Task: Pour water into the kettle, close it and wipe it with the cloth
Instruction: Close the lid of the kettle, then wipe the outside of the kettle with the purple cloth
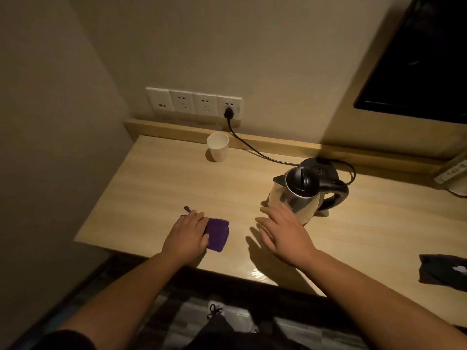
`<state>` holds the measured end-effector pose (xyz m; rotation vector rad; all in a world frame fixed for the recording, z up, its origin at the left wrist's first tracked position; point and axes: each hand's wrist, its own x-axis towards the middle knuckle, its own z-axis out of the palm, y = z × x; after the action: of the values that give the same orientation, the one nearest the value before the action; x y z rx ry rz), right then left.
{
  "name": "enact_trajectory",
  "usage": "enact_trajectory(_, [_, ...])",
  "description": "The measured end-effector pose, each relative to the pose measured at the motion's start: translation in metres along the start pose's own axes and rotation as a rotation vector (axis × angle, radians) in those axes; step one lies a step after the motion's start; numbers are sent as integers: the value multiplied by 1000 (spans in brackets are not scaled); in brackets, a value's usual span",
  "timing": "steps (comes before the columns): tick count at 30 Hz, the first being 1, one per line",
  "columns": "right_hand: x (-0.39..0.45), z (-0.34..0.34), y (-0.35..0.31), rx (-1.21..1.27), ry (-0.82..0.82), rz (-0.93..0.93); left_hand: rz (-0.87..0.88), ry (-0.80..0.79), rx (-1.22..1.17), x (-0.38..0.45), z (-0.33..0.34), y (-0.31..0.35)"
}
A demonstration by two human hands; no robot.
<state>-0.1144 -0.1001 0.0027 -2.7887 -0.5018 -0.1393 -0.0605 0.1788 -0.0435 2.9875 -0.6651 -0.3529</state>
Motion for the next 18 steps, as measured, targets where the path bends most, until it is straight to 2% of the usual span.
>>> enact_trajectory(5, [9,35,-18,-44,-200,-110,-36,-47,26,-17,13,-16])
enact_trajectory(8, [16,55,-30,-67,-342,-111,-5,-83,39,-13,14,-15])
enact_trajectory(18, [36,109,-67,-82,-401,29,245,-150,139,23,34,-37])
